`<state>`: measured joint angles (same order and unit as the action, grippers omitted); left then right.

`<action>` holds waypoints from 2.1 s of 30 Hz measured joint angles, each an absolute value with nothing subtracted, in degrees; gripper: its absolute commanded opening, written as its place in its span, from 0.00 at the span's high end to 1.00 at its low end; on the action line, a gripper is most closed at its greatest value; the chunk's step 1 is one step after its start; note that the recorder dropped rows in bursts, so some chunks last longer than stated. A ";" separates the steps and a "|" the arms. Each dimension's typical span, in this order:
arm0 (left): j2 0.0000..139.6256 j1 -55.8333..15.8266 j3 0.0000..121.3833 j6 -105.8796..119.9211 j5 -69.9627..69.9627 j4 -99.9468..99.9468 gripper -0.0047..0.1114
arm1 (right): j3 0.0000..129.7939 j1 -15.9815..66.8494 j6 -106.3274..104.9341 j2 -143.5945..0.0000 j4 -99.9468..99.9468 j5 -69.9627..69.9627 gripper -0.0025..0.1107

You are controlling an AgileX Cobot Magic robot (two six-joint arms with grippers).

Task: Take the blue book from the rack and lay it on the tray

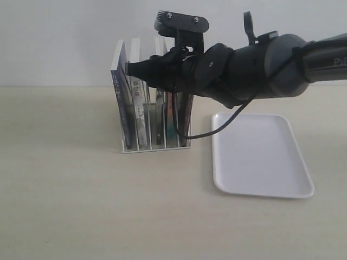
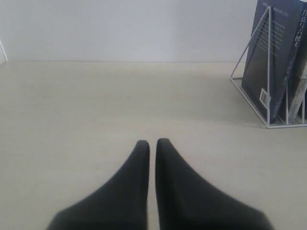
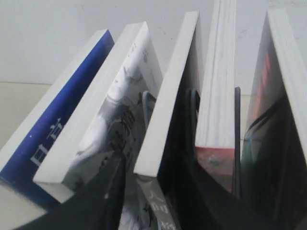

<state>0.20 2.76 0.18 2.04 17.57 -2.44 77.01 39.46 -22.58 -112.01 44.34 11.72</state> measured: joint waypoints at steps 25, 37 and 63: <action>0.20 2.76 0.18 2.04 17.57 -2.44 0.92 | 76.91 39.46 -24.92 -109.37 43.44 11.32 0.98; 0.20 2.76 0.18 2.04 17.57 -2.44 0.92 | 76.91 39.46 -26.00 -108.71 43.44 11.10 0.98; 0.20 2.76 0.18 2.04 17.57 -2.44 0.92 | 76.91 39.80 -28.32 -107.29 43.29 10.77 0.45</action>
<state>0.20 2.76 0.18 2.04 17.57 -2.44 76.91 39.80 -28.32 -107.29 43.29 10.77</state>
